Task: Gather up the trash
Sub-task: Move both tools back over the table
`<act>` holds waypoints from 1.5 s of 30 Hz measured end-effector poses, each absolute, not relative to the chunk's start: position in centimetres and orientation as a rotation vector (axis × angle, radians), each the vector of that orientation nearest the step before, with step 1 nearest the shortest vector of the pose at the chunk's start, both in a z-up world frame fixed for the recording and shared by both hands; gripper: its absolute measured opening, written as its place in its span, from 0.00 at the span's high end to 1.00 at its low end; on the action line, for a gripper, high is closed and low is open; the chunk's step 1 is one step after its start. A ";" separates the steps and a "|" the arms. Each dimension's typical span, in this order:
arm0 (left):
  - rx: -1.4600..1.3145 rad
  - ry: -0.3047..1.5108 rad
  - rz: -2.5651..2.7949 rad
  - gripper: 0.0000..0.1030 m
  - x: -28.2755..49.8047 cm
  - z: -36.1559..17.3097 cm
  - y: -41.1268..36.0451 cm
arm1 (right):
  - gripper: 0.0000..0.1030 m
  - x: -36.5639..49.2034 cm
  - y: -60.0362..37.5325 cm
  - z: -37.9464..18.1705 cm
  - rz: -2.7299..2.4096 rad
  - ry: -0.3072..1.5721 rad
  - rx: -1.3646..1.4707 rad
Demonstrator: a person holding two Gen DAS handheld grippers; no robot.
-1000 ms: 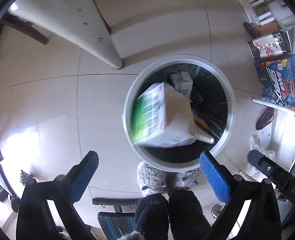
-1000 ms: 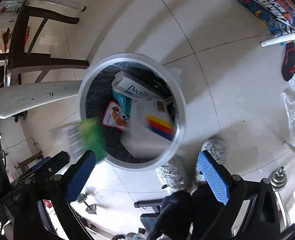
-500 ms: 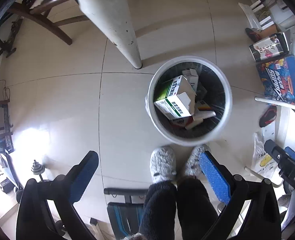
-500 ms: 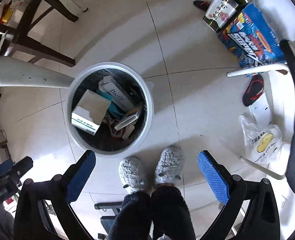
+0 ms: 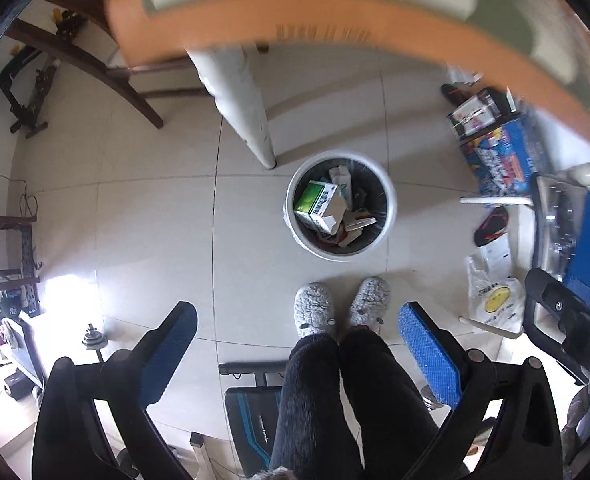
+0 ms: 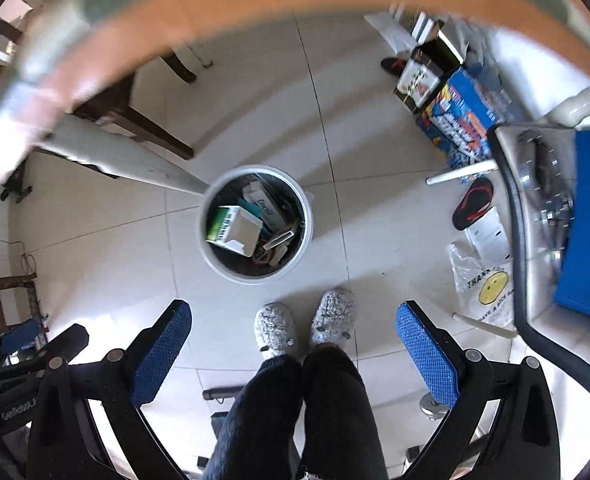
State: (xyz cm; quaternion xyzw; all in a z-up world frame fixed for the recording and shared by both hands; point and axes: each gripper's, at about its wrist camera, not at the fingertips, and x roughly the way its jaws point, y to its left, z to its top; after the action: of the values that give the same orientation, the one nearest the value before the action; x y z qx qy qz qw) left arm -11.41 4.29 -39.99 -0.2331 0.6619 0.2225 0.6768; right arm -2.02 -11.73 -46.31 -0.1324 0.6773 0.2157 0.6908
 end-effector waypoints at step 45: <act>-0.341 1.192 0.640 0.00 42.7 -20.9 15.8 | 0.00 52.7 -5.6 -23.7 0.376 1.342 -0.080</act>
State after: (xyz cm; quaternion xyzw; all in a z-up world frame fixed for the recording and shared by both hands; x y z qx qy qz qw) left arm 42.68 15.80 -20.88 -0.1569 0.5488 0.2945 0.7664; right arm 52.75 -5.56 -23.67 -0.0366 0.6178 0.1732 0.7661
